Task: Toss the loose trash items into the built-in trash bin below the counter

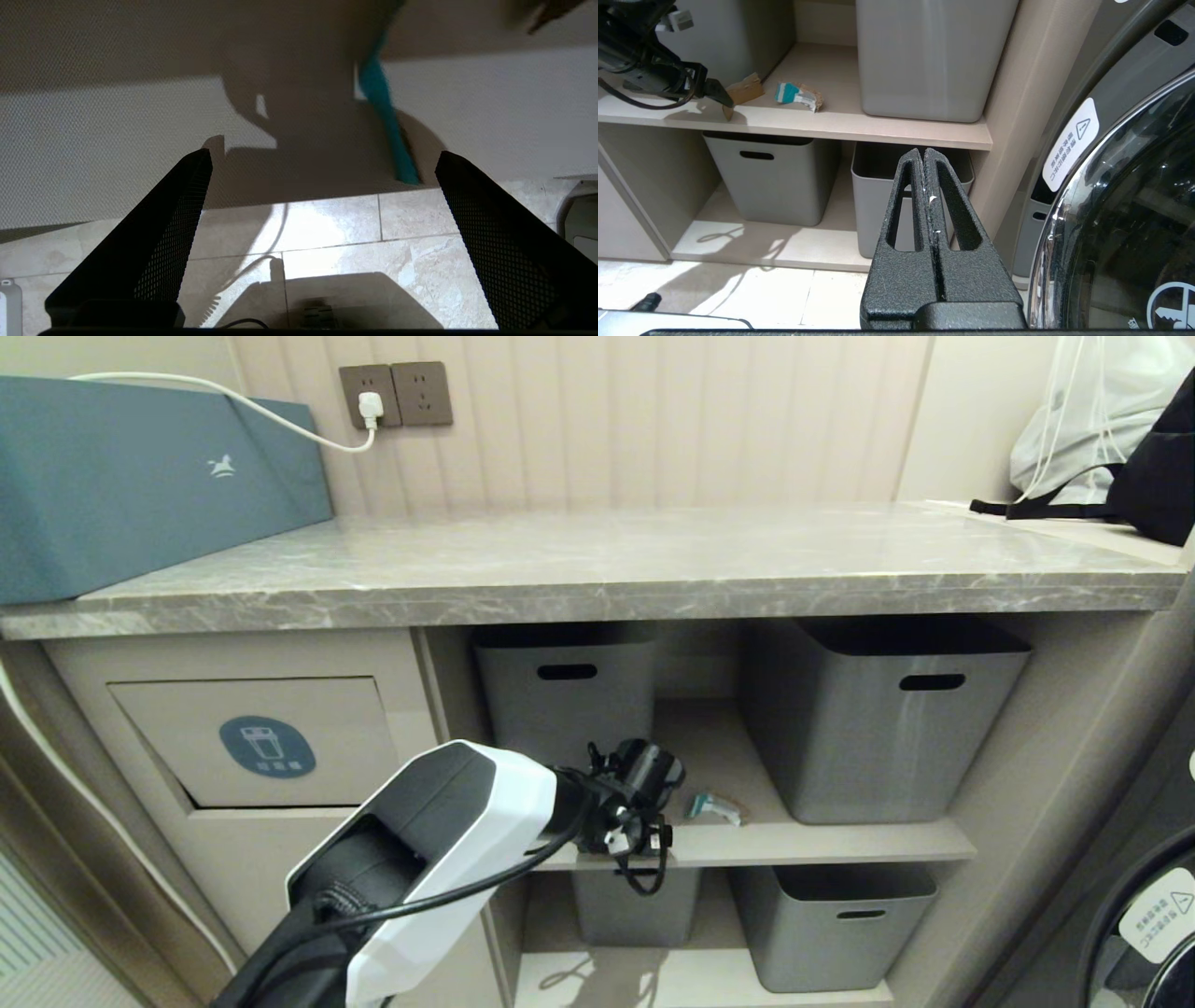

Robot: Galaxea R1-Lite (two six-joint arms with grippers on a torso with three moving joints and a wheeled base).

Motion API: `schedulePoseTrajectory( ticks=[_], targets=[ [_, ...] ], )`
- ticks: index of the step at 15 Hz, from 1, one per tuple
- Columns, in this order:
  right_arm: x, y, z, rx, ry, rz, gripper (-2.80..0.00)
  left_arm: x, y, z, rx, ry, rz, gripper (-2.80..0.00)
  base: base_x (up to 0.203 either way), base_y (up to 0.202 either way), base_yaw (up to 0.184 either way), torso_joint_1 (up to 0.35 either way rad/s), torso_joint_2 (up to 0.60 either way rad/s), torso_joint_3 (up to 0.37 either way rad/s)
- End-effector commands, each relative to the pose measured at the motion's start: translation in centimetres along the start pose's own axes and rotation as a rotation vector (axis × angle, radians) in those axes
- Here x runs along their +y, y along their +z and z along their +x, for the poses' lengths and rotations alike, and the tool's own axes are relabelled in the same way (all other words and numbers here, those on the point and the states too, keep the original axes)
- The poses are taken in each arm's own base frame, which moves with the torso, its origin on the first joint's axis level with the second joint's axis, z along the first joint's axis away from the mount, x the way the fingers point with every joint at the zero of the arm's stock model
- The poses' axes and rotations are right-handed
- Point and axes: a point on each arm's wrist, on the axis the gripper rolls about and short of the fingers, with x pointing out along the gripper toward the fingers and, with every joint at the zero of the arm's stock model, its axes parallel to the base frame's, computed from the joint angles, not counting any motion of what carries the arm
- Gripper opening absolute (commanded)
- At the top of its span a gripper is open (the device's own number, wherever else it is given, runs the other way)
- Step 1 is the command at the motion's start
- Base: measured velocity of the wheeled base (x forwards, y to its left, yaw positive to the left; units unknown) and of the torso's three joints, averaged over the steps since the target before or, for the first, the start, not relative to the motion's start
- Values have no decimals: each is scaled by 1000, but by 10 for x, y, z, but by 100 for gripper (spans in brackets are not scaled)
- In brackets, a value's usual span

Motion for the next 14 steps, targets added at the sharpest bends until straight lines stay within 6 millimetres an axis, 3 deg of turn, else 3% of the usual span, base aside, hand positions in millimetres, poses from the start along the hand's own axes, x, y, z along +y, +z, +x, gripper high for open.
schedulePoseTrajectory(
  ticks=[1, 14],
  targets=[
    [0, 0, 0, 2, 0, -1, -280, 1, -3, 5, 11, 1, 4, 0, 0, 0, 0, 0, 0, 0],
    [0, 0, 0, 2, 0, -1, -280, 4, -8, 20, 4, -18, 21, 0, 0, 0, 0, 0, 0, 0]
  ],
)
